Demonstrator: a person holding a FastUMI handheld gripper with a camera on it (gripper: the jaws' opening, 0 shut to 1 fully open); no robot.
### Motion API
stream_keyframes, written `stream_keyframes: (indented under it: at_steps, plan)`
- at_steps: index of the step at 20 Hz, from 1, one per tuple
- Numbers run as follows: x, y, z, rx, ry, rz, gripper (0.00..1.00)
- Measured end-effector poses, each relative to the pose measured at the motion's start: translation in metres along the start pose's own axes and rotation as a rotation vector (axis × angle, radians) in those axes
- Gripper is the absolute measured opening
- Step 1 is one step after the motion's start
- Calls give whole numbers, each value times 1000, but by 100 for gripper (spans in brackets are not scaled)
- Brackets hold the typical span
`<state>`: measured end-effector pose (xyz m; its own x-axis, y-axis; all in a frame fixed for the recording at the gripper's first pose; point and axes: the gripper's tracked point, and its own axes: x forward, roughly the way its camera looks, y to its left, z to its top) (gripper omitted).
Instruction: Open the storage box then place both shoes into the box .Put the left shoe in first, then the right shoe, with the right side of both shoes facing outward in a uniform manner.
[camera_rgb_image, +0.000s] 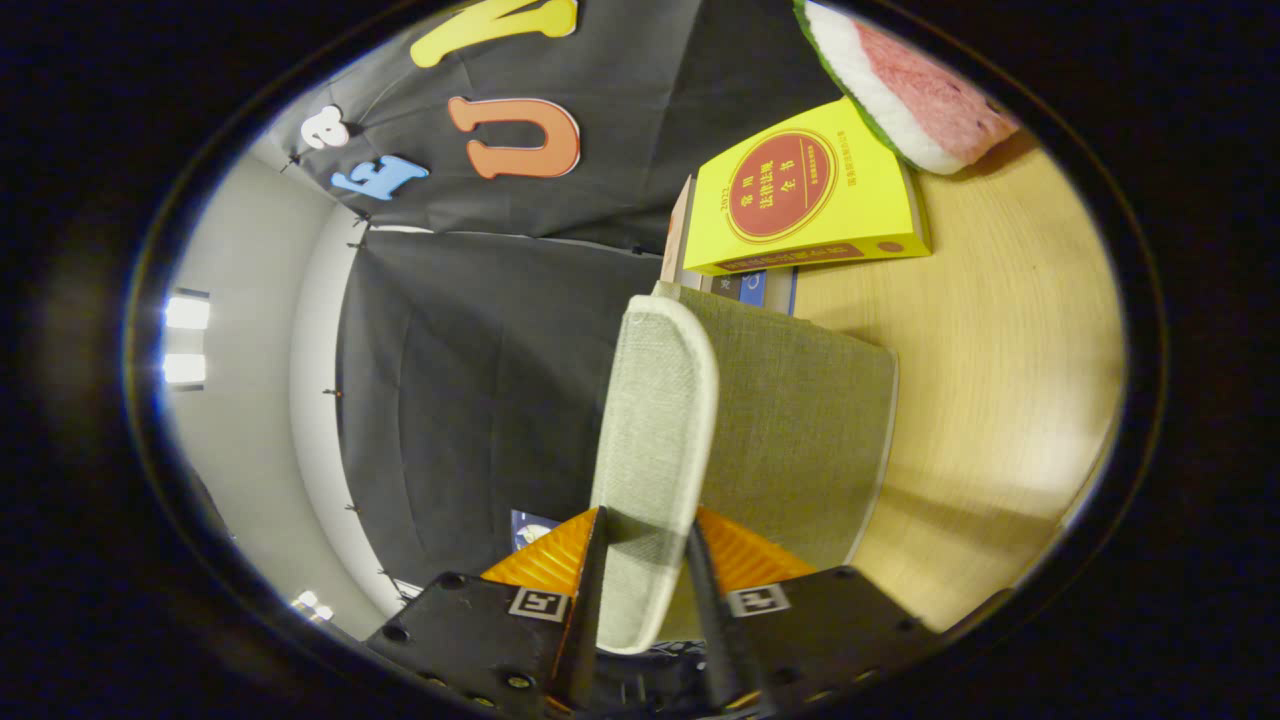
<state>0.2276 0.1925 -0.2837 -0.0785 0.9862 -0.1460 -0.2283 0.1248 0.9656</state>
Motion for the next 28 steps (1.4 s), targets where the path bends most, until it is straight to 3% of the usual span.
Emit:
stream_keyframes:
  at_steps: [4, 8, 18, 28]
  plan:
    - [-9, 12, -4, -10, -6, -13, 10]
    - [-9, 21, -5, -59, -29, -104, 0]
    - [6, 120, -10, -178, -130, -266, 0]
    - [121, 224, -6, -239, -154, -339, 2]
